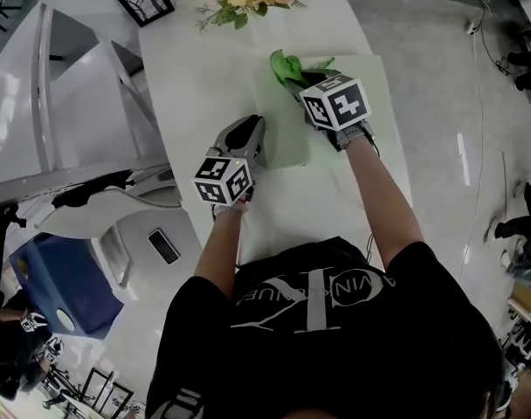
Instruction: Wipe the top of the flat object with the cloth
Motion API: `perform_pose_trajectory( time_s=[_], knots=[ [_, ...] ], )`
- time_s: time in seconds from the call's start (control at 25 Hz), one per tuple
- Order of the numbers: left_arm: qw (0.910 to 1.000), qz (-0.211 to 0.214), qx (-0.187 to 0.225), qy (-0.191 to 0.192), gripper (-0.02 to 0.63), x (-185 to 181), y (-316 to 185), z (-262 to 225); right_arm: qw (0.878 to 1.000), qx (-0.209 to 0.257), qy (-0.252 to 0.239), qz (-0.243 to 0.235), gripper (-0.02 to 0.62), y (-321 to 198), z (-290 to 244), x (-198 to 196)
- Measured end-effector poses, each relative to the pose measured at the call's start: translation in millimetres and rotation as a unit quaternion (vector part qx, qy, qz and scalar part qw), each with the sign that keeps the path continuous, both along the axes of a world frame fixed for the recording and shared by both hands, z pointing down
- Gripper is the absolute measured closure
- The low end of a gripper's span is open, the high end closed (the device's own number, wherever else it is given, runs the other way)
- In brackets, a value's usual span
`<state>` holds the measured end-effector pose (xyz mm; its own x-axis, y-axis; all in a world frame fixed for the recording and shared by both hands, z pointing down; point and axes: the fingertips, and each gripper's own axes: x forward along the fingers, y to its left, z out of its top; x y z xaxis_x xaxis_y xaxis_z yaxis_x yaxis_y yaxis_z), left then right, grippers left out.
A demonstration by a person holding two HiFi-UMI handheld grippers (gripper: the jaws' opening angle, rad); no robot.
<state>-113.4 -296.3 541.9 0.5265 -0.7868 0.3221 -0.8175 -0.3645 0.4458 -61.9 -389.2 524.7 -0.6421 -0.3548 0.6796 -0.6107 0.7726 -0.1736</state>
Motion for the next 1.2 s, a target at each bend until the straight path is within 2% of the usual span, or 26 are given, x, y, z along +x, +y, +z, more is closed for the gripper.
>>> perform_pose_trajectory(
  time_s=[0.16, 0.6, 0.8, 1.0, 1.12, 1.2],
  knots=[
    [1.0, -0.002, -0.001, -0.001, 0.552, -0.4, 0.5, -0.3, 0.999, -0.001, 0.002, 0.04, 0.531, -13.9, 1.1, 41.5],
    [1.0, -0.006, -0.001, -0.006, 0.552, 1.1, 0.4, -2.4, 0.99, 0.015, 0.059, 0.13, 0.531, -54.1, 3.4, 160.5],
    [0.9999, -0.007, 0.0, -0.007, 0.552, 0.6, -0.2, -3.0, 0.981, -0.001, 0.027, 0.195, 0.531, -68.8, 3.5, 198.9],
    [0.9999, -0.009, -0.002, -0.007, 0.552, 1.3, -0.4, -2.4, 0.97, 0.003, 0.01, 0.242, 0.531, -78.1, 1.5, 221.4],
    [0.9999, -0.012, -0.006, -0.001, 0.552, 0.4, -0.5, -2.1, 0.962, 0.02, 0.026, 0.272, 0.531, -84.3, 2.6, 235.0],
    [0.9997, -0.022, -0.006, 0.009, 0.55, -1.9, -0.6, -2.4, 0.954, 0.065, 0.045, 0.29, 0.531, -88.1, -6.9, 241.6]
  ],
)
